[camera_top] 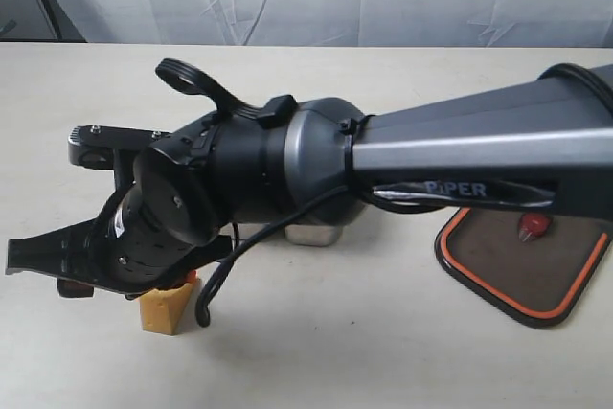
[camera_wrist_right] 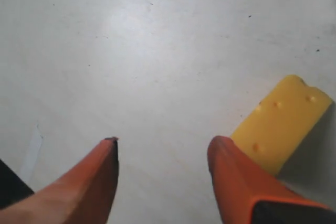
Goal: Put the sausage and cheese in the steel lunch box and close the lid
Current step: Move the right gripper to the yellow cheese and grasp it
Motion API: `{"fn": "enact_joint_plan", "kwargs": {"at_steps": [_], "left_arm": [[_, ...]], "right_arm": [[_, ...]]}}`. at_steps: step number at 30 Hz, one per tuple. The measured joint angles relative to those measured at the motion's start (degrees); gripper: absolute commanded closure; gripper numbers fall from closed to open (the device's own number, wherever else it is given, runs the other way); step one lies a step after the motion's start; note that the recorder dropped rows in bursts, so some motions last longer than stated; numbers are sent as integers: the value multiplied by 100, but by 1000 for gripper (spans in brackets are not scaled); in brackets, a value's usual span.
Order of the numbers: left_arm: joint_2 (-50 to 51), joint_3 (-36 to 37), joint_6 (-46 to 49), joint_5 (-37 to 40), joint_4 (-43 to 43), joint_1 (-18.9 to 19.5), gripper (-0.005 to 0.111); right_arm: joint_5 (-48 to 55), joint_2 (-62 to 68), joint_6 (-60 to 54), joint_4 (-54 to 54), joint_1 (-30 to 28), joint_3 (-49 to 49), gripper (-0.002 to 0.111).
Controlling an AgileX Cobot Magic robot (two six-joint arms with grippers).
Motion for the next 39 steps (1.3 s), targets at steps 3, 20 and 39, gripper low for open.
{"fn": "enact_joint_plan", "kwargs": {"at_steps": [3,20,39], "left_arm": [[0,0,0,0,0,0,107],[0,0,0,0,0,0,107],[0,0,0,0,0,0,107]], "right_arm": [[-11,0,0,44,0,0,58],[976,14,139,-209,0,0,19],[633,635,1027,-713,0,0,26]]}}
